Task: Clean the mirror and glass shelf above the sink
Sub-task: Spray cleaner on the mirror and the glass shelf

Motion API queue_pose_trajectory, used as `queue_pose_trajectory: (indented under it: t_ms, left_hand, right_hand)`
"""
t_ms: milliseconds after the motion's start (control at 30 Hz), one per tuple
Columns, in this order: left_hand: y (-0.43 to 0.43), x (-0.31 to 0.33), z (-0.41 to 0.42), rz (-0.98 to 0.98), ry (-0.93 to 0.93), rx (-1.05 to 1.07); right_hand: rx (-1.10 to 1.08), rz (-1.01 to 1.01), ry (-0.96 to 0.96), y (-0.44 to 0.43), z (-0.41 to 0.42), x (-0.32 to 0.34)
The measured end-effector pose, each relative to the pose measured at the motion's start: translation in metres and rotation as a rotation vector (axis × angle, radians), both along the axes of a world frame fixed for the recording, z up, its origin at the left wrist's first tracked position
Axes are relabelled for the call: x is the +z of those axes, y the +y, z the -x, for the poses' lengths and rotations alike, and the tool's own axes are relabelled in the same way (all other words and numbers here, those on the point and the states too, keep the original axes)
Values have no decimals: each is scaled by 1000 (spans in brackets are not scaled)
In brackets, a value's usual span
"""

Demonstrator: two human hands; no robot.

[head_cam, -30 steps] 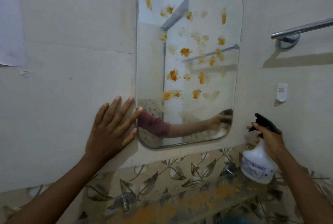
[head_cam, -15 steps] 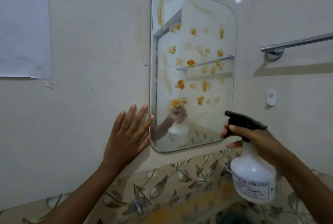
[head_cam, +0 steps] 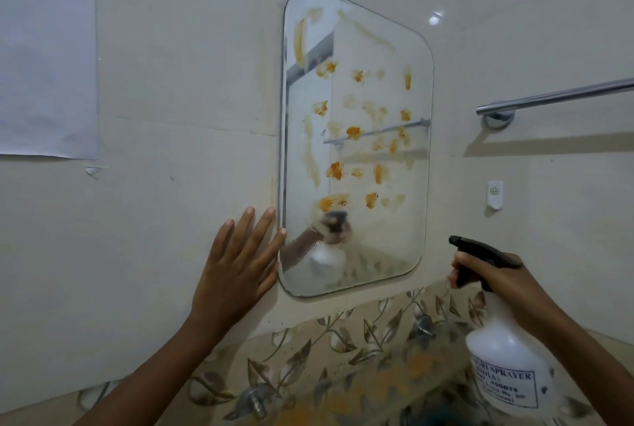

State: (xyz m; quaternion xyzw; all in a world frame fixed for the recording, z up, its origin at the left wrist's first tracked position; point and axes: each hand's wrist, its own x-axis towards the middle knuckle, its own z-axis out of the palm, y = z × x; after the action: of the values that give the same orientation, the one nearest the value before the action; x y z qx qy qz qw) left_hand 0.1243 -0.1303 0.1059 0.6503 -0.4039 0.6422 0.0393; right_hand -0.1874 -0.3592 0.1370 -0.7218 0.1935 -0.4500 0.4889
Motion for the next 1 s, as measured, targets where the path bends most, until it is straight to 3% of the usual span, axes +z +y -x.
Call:
queue_pose_trajectory:
  t_ms: [200,567,767,867,1000]
  left_hand:
    - [-2,-1,-4,3,-8,-17]
    - [-2,-1,-5,-19,2,36]
    - [2,6,2,-31,51,35]
    - [8,23,8,-24,78,-32]
    - [18,74,12,4,17,-46]
  right_hand:
    - [-168,3,-37,-24,14,33]
    - [-76,155,-69,-6,18,117]
    - [144,237,40,20,21,139]
    - [74,279,58,23,21,149]
    - [-11,280,-55,16,31,171]
